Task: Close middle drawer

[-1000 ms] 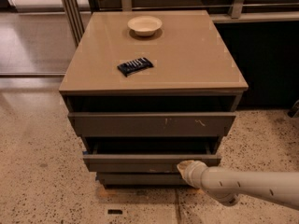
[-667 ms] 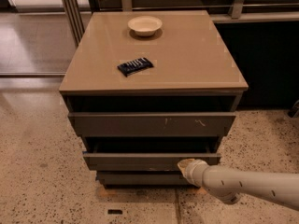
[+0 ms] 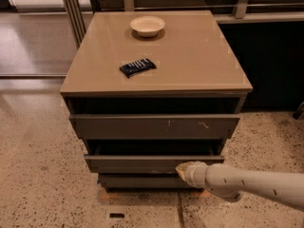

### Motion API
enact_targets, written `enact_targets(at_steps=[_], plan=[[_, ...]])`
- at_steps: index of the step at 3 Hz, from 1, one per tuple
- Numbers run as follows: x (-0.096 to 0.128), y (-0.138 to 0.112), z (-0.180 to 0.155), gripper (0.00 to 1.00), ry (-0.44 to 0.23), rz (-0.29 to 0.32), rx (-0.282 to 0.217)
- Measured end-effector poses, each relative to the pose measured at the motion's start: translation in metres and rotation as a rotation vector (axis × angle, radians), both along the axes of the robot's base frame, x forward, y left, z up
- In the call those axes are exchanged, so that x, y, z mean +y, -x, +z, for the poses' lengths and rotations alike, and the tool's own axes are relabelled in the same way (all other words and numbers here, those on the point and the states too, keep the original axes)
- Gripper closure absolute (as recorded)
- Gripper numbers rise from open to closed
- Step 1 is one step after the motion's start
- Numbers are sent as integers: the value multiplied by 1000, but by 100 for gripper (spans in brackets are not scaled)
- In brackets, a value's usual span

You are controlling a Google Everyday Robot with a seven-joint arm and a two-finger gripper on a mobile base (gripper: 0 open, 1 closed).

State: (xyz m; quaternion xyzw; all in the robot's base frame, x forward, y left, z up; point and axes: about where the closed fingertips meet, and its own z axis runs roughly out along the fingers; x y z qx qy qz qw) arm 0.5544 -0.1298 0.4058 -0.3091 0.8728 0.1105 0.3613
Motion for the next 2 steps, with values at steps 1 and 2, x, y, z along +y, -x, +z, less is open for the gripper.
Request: enact_targets(at_steps=[1, 2], plan=[[-8, -5, -5, 100, -15, -38, -11], [-9, -21, -4, 100, -29, -32, -51]])
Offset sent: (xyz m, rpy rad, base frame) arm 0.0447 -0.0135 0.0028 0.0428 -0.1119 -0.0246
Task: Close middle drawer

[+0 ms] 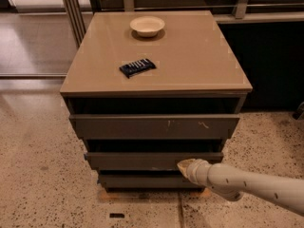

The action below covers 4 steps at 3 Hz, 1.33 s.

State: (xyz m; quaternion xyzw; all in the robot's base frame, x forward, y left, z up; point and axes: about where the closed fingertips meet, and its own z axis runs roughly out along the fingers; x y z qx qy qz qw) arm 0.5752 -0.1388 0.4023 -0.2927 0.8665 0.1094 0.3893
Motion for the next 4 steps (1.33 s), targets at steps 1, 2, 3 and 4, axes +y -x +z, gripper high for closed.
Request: enact_targets(at_steps=[1, 2, 3, 4], plan=[[4, -17, 3, 100, -11, 14, -42], [5, -17, 3, 100, -12, 15, -48], [4, -10, -7, 100, 1, 38, 13], [-12, 23, -20, 100, -13, -16, 131]])
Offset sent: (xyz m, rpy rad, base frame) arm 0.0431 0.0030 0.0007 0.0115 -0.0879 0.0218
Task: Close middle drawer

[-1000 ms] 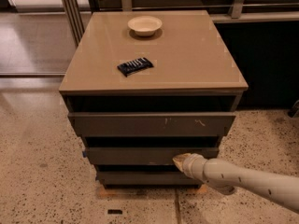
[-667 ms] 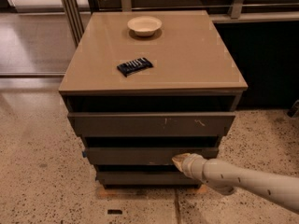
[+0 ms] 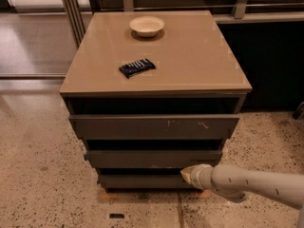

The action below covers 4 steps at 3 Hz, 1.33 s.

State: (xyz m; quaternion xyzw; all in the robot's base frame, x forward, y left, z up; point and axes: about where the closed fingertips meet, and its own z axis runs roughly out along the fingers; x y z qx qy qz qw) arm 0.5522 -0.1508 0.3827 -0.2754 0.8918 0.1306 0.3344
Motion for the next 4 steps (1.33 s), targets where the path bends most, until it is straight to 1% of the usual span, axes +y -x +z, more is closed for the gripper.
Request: enact_targets(at_steps=[1, 4], plan=[[1, 3, -3, 82, -2, -1, 8], [1, 3, -3, 12, -2, 0, 7]])
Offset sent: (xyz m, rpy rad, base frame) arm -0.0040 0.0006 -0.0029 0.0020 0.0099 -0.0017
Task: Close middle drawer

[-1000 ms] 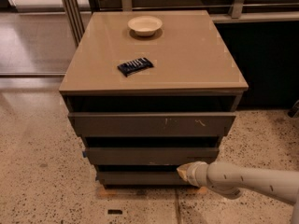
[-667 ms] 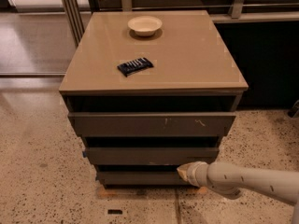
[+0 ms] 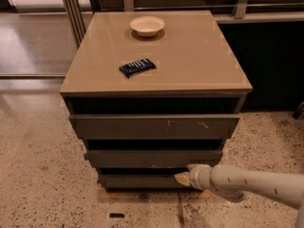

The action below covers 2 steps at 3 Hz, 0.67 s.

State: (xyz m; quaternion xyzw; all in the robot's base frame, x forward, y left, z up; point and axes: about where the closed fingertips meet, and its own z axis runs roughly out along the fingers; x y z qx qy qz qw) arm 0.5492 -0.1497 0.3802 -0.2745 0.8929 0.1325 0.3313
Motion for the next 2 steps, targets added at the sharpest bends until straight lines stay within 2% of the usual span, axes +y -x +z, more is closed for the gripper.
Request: enact_targets(at_steps=[1, 2], plan=[[0, 0, 0, 0, 0, 0, 0], [0, 0, 0, 0, 0, 0, 0]])
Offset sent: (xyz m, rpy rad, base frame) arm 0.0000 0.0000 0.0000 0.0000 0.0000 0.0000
